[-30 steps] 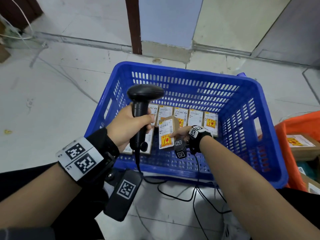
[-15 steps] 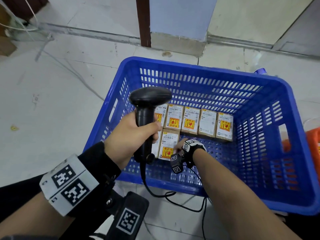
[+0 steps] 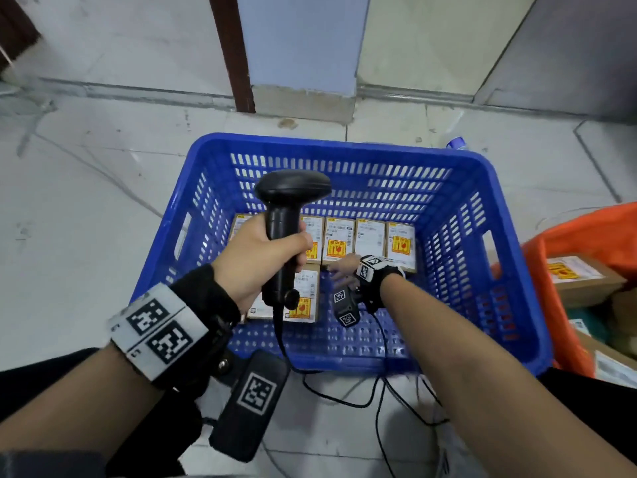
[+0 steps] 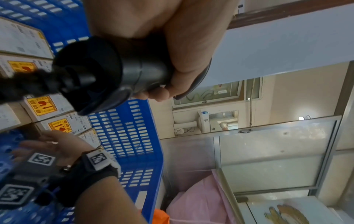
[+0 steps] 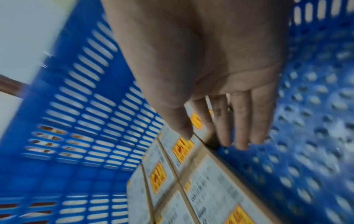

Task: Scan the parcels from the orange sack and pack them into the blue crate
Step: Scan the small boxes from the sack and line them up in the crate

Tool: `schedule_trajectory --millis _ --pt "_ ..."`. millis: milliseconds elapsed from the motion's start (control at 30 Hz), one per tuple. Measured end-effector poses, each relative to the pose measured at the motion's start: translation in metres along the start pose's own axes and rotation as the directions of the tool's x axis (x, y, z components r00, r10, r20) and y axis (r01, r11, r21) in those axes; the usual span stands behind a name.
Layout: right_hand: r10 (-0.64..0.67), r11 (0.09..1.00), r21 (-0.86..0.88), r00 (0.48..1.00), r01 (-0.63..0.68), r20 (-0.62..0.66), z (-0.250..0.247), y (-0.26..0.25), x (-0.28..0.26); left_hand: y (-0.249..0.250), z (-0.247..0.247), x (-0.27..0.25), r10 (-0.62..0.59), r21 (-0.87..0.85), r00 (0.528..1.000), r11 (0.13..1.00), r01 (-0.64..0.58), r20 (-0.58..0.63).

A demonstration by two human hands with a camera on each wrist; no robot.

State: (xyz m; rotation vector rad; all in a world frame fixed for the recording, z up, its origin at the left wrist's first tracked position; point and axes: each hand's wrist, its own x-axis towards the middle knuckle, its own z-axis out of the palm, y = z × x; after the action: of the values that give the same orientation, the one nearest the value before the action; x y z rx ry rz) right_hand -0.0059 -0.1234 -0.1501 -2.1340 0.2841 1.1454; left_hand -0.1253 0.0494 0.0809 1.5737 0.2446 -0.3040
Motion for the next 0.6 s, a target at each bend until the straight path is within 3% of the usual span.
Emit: schedule_trajectory --millis 33,100,167,300,500,600 --pt "-0.043 0.999 0.003 0.996 0.044 -0.072 -0.013 -0.003 -0.015 0.002 0.007 0.000 0.007 0.020 1.000 1.000 -0.007 0.022" --pt "-0.163 0.980 -0.153 0.961 0.131 -0.221 -0.042 -0.005 -0.047 0.005 0.021 0.000 0.026 0.051 0.997 0.998 -0.030 0.067" --pt "-0.288 0.921 -0.355 0.897 0.162 -0.337 -0.074 0.000 -0.085 0.008 0.035 -0.002 0.043 0.081 0.993 0.995 -0.053 0.113" --pt "-0.400 0.882 -0.447 0.737 0.148 -0.545 -0.138 0.031 -0.160 0.012 0.078 -0.006 0.053 0.098 0.984 0.993 -0.070 0.168" --pt "-0.282 0.945 -0.326 0.554 0.020 -0.783 -0.234 0.125 -0.236 0.029 0.179 -0.005 0.116 0.078 0.942 0.986 -0.147 0.316" --pt "-0.175 0.969 -0.237 0.501 -0.063 -0.848 -0.273 0.191 -0.259 0.031 0.219 -0.003 0.107 0.106 0.901 0.980 -0.166 0.421"
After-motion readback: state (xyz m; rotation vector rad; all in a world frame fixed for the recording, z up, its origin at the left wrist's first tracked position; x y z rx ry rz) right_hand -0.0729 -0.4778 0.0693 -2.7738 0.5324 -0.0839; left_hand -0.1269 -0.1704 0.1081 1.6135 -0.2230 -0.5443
